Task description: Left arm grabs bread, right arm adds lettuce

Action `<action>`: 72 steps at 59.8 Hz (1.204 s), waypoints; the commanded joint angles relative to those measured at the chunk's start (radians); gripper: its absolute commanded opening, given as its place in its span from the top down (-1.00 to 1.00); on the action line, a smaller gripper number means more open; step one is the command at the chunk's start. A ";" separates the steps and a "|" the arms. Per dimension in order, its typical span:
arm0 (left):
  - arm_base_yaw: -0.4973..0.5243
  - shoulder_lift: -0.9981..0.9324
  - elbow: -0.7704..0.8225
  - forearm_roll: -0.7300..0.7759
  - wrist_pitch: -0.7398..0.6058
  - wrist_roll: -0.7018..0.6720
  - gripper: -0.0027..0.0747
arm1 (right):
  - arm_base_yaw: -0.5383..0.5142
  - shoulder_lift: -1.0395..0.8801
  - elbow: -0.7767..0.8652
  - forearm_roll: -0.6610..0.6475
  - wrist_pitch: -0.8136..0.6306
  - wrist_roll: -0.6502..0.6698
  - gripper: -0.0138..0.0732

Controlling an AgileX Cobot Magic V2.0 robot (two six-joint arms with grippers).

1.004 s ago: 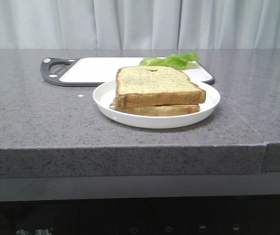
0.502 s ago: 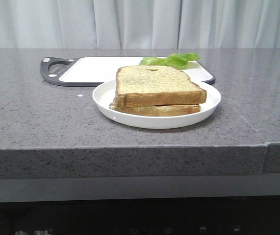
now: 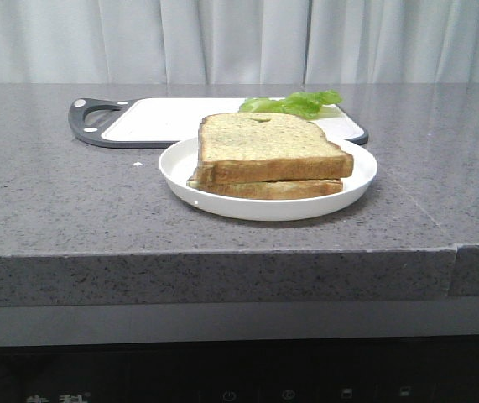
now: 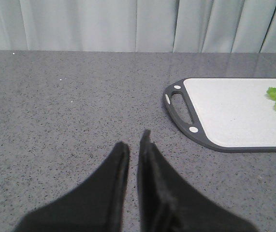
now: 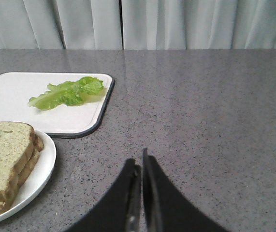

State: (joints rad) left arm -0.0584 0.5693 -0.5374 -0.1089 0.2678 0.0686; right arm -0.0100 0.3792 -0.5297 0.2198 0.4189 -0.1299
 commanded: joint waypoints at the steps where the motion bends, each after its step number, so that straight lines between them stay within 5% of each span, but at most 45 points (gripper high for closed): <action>1: 0.000 0.008 -0.039 -0.016 -0.088 -0.009 0.18 | -0.006 0.013 -0.037 -0.004 -0.064 -0.006 0.08; 5: 0.000 0.016 -0.039 -0.032 -0.111 -0.011 -0.29 | -0.006 0.013 -0.034 -0.004 -0.067 -0.006 -0.26; 10: 0.000 0.031 -0.044 -0.157 -0.110 -0.011 -0.55 | -0.006 0.013 -0.034 -0.004 -0.065 -0.006 -0.44; 27: -0.161 0.356 -0.326 -0.310 0.311 0.016 -0.53 | -0.006 0.013 -0.034 -0.004 -0.065 -0.006 -0.45; 47: -0.483 0.776 -0.588 -0.347 0.268 0.016 -0.53 | -0.006 0.013 -0.034 -0.005 -0.064 -0.006 -0.45; 72: -0.557 1.029 -0.730 -0.347 0.266 0.016 -0.53 | -0.006 0.013 -0.034 -0.008 -0.064 -0.006 -0.45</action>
State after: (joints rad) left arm -0.6079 1.6175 -1.2240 -0.4330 0.5860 0.0809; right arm -0.0100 0.3792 -0.5312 0.2198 0.4329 -0.1299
